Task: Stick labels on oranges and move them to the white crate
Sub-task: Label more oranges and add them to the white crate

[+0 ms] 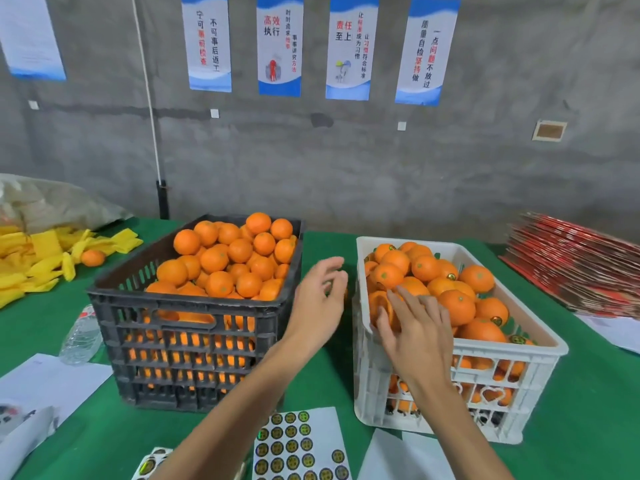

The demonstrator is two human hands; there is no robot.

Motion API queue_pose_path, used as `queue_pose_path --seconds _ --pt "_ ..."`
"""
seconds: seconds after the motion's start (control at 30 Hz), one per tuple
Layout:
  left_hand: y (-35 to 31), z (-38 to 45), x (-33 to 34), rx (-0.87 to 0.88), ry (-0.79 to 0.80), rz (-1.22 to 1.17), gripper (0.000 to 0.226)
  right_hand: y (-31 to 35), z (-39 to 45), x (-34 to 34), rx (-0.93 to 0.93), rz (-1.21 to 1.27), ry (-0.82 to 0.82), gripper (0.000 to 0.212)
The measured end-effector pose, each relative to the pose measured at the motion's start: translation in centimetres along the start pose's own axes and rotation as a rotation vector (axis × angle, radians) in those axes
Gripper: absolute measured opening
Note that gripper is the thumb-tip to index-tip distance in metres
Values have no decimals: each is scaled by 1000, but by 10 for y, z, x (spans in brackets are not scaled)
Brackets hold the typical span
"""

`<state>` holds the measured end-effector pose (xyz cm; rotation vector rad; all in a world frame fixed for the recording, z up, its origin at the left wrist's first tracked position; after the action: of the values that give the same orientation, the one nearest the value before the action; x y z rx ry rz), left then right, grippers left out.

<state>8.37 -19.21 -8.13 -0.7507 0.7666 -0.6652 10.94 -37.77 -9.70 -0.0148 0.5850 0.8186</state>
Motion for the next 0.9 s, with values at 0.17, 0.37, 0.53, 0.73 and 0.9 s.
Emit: queue_pose_path --seconds 0.17,0.37,0.53,0.73,0.9 --pt "30 38 -76 -7 -59 576 25 35 14 27 -112 134 -20 32" --pt "106 67 -87 -485 868 1048 69 78 10 69 -182 264 42 31" --pt "112 90 -56 -474 944 1296 70 83 -2 88 -152 260 154 35" --pt "111 96 -44 -423 904 1409 44 83 -5 95 -128 262 257 38" --pt "85 118 -51 -219 526 1250 53 81 -2 95 -24 398 339 42"
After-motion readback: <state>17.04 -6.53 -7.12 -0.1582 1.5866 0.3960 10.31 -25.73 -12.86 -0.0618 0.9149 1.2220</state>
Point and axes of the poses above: each hand's wrist, its own z-axis towards the middle knuckle, its own x-axis out of the palm, y = z × x, the point moved 7 cm from there along z, towards the middle knuckle, and after that the axes turned 13 degrees about z, right-handed, at the moved point
